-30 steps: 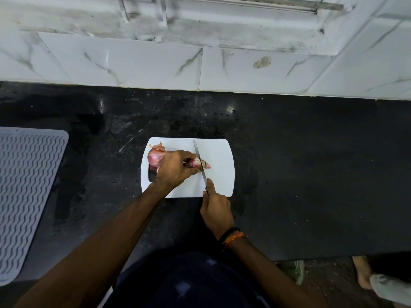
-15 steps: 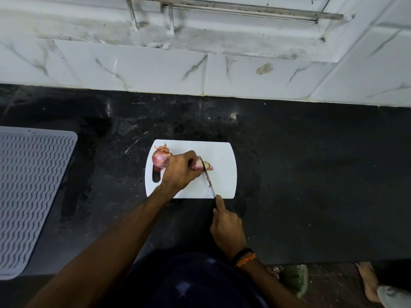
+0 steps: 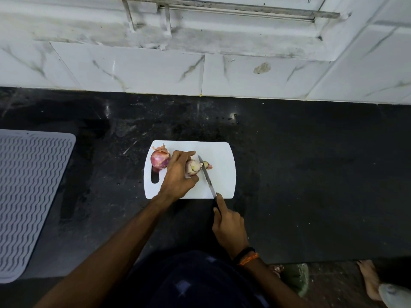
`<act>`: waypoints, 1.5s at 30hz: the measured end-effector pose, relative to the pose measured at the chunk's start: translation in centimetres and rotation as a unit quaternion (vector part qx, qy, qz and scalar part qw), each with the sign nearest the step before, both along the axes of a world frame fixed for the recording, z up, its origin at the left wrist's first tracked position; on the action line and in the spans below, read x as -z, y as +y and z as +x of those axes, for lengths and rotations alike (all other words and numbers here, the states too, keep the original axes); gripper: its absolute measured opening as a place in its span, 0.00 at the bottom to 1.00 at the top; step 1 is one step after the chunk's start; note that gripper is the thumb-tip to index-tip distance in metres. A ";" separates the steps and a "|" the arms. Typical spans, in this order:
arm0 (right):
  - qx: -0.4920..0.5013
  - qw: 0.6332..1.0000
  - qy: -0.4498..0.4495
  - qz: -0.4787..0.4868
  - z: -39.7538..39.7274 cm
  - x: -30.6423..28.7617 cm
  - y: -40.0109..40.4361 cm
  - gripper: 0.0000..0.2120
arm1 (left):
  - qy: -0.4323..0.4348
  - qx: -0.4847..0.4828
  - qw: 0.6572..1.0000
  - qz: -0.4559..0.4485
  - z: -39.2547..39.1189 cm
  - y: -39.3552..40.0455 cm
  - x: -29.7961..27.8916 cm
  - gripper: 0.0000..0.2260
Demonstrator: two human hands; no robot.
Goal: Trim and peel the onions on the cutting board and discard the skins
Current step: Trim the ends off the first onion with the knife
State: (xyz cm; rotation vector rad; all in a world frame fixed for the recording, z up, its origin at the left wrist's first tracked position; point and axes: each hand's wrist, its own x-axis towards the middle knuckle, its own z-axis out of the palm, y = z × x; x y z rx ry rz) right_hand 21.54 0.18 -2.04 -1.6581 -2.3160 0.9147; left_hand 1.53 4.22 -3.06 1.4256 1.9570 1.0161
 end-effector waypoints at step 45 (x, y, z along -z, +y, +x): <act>-0.006 0.999 0.050 0.014 -2.7 -2.8 2.4 0.18 | -0.038 0.002 0.997 -0.063 -1.6 0.0 -0.5 0.19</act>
